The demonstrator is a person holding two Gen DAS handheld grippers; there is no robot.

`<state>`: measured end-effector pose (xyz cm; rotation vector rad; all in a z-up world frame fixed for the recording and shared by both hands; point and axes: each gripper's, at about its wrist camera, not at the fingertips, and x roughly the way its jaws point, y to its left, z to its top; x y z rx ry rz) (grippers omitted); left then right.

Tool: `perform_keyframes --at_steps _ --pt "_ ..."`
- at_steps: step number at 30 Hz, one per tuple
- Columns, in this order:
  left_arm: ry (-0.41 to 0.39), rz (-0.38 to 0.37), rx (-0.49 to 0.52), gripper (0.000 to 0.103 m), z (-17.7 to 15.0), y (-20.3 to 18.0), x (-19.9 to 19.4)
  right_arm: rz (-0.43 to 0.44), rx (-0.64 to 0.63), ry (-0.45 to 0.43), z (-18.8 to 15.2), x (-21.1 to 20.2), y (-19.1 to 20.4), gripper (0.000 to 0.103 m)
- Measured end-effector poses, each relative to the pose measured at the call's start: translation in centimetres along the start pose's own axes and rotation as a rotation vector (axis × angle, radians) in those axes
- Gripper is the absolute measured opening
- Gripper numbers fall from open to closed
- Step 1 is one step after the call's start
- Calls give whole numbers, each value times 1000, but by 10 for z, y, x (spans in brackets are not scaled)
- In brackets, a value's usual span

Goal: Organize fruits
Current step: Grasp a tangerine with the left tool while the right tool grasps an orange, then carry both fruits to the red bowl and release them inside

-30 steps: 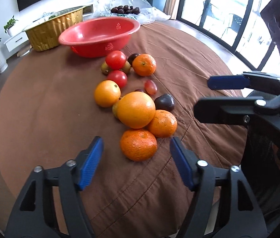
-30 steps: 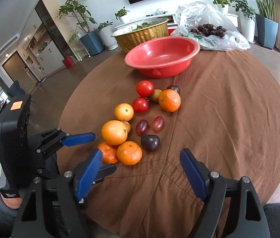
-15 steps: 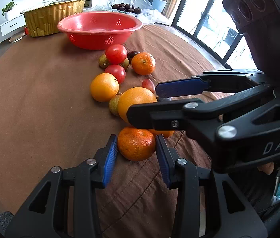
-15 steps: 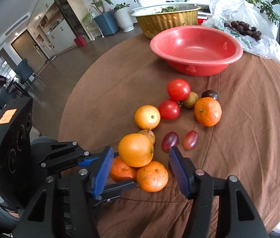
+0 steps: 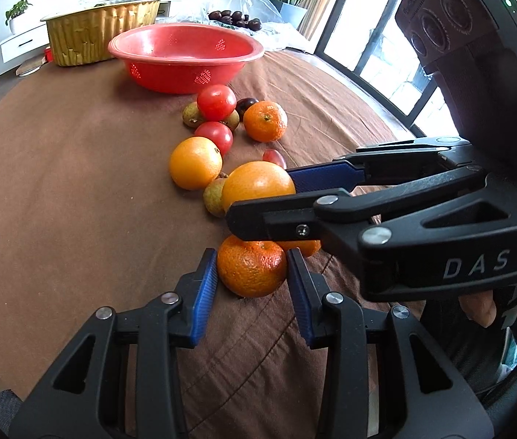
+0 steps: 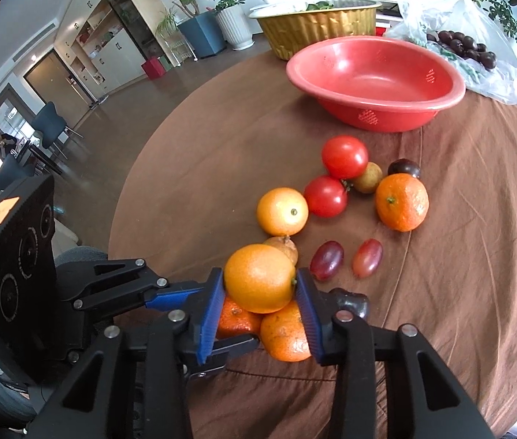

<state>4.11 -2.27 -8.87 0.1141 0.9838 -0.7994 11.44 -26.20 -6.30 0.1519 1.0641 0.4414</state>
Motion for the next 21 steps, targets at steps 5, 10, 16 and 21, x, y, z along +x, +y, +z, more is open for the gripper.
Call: perform_keyframes --at_steps 5,10,16,21 --pt "-8 13 -23 35 -1 5 -5 30 32 -41 -4 -12 -5 42" --pt "-11 19 -33 35 -3 7 -10 59 86 -62 -4 -20 -18 42" --pt "-24 24 -60 35 -5 12 -19 78 121 -108 -6 -36 -29 42" --pt "-56 28 -91 35 5 22 -34 61 158 -154 -1 -53 -47 42"
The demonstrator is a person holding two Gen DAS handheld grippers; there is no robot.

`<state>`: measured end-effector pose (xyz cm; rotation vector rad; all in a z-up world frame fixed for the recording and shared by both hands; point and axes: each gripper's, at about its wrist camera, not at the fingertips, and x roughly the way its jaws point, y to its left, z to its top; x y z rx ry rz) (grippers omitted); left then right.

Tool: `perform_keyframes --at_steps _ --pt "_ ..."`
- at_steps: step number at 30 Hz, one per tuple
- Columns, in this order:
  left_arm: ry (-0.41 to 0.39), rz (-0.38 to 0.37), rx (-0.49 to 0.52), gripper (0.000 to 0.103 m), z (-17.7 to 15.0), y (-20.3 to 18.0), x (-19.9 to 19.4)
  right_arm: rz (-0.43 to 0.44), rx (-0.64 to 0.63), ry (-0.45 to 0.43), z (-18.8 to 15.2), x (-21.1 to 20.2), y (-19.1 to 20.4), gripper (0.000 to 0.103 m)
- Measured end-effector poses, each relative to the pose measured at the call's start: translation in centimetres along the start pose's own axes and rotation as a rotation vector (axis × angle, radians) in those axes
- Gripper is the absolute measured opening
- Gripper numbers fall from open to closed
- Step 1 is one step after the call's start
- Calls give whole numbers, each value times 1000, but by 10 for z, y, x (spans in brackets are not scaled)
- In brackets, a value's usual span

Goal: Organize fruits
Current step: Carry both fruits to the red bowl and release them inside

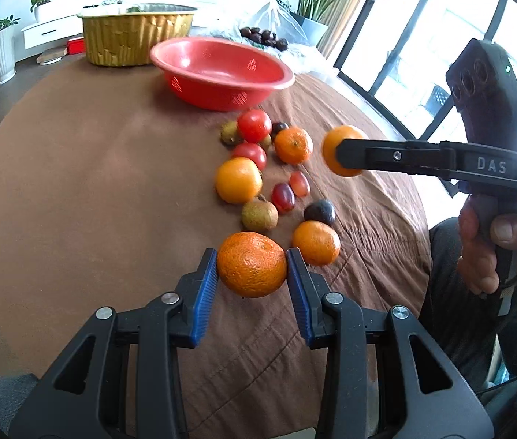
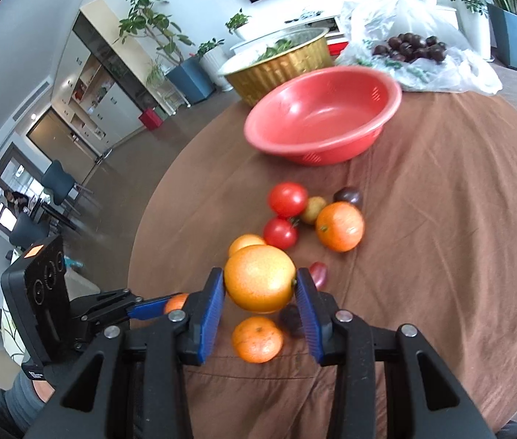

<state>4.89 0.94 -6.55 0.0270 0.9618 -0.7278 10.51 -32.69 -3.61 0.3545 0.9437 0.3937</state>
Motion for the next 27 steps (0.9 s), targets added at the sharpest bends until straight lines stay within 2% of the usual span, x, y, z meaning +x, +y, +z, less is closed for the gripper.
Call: perform_keyframes --at_steps 7,12,18,20,23,27 --pt "-87 8 -9 35 52 15 -22 -65 69 -62 28 -19 -34 42" --pt "-148 57 47 35 119 20 -19 -97 58 -99 58 -21 -42 42" --pt "-96 139 92 35 197 31 34 -147 4 -100 109 2 -44 42" --pt "-71 137 77 35 216 41 57 -179 -22 -82 124 15 -45 42" --pt "-29 146 72 35 232 48 88 -189 -36 -41 141 36 -49 42" --pt "13 158 101 35 235 47 120 -226 -63 1 154 62 -55 42"
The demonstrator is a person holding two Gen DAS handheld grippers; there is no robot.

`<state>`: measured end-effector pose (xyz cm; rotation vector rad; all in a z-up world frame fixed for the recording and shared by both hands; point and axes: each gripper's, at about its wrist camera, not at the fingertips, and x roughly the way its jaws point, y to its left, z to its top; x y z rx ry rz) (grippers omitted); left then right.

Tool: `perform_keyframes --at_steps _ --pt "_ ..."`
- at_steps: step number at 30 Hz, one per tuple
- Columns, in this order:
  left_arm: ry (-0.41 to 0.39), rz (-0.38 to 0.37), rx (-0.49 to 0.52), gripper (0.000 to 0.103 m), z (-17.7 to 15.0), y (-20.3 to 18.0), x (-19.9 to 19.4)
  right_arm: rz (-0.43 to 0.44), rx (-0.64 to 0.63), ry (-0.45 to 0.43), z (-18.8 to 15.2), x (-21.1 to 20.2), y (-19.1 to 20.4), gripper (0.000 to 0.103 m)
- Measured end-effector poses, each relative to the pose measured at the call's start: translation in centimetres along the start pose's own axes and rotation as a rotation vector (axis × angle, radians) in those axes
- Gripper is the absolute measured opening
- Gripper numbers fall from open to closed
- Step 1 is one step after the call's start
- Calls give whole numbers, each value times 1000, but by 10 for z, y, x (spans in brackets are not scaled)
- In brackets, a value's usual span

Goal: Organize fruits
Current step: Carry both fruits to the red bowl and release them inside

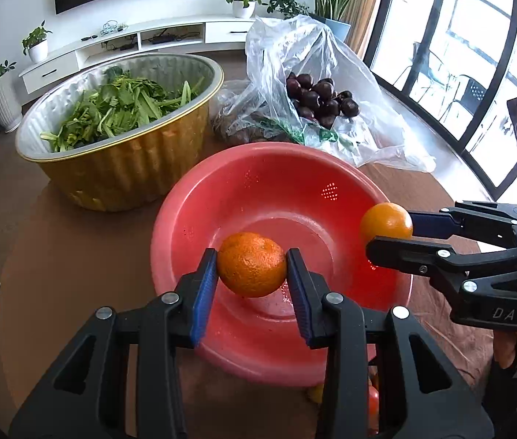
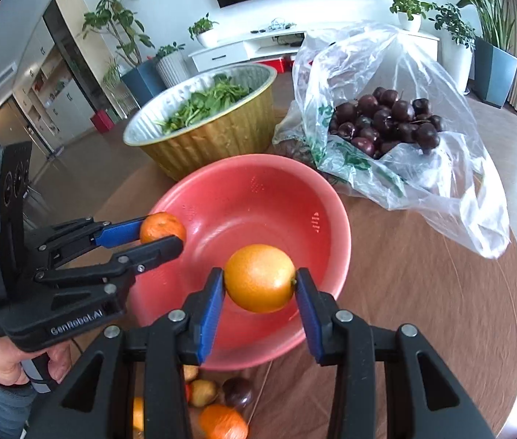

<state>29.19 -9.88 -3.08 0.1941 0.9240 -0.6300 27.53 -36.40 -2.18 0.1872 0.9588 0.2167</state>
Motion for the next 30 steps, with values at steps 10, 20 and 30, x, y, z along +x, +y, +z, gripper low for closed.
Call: perform_keyframes --at_steps 10,20,30 --pt "51 40 63 36 -8 -6 33 -61 -129 68 4 42 11 43" --pt "60 72 98 38 -7 -9 35 -84 -156 73 9 45 12 45" --pt "29 44 43 55 -6 -6 13 -63 -102 4 0 9 8 55"
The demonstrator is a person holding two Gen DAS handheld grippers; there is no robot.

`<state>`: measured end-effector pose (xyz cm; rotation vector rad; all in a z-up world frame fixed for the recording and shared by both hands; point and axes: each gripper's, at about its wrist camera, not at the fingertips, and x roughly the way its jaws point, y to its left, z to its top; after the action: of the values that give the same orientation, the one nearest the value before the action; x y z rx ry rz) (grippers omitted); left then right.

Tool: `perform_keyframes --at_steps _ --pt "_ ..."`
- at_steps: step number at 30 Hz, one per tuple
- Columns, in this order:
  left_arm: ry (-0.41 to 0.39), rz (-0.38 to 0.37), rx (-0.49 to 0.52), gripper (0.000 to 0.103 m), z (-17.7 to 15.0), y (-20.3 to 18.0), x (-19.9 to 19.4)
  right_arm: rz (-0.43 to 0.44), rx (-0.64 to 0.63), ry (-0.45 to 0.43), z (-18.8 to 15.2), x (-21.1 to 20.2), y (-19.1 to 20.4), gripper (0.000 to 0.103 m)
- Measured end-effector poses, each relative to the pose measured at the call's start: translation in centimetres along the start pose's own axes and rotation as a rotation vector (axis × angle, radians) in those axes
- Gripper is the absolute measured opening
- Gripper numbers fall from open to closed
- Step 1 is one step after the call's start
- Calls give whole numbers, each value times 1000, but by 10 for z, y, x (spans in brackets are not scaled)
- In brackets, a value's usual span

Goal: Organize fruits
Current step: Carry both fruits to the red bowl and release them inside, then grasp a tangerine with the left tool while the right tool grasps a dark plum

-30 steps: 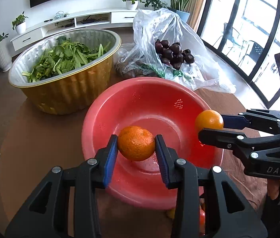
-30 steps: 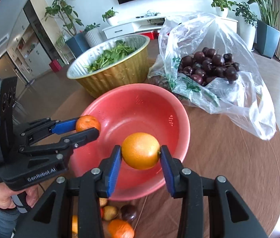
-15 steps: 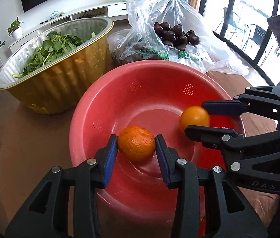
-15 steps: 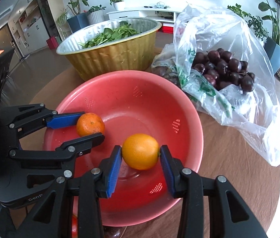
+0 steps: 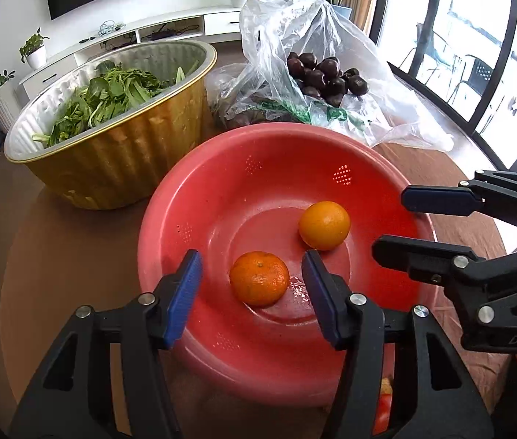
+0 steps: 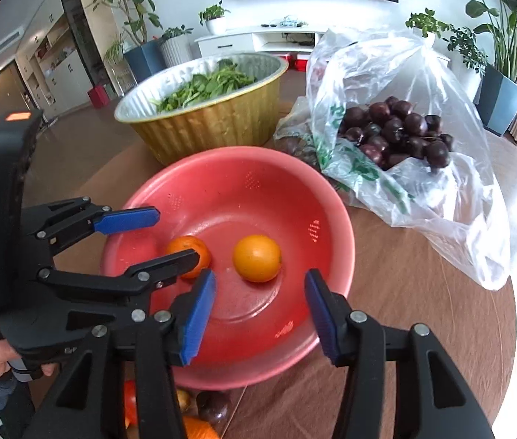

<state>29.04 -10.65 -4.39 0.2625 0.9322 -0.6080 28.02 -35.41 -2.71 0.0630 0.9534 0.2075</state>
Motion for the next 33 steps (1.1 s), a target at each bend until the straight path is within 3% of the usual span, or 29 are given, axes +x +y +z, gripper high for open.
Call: perform_keyframes --at_steps 2,5,6,8,11,13,17,23,25,31,33 --pt "-31 -4 -21 64 -5 1 -19 9 14 -26 -7 -16 0 61" --pt "-80 -34 -53 90 -17 3 -49 41 38 -79 -25 -47 2 66" --pt "-98 -60 -60 103 -26 2 -62 50 45 -96 -32 -57 2 67" --pt "-165 -69 -47 103 -47 -6 -89 66 67 -135 -53 -79 4 71" --pt "-263 -20 -18 103 -83 -24 -123 89 118 -161 -82 -100 6 71" --pt "-289 -17 -30 103 -109 -34 -139 105 145 -167 -103 -109 10 71" --pt "-167 8 -77 103 -153 -50 -147 103 164 -157 -140 -118 21 71" --pt "-105 -9 -75 103 -206 -84 -148 141 217 -113 -176 -115 30 71" --pt "-65 -1 -40 103 -214 -95 -141 138 207 -101 -182 -113 34 71" --pt "-44 -39 53 103 -216 -123 -132 122 195 -105 -193 -116 37 71" --pt "-16 -50 60 98 -216 -128 -126 136 213 -104 -195 -117 34 71"
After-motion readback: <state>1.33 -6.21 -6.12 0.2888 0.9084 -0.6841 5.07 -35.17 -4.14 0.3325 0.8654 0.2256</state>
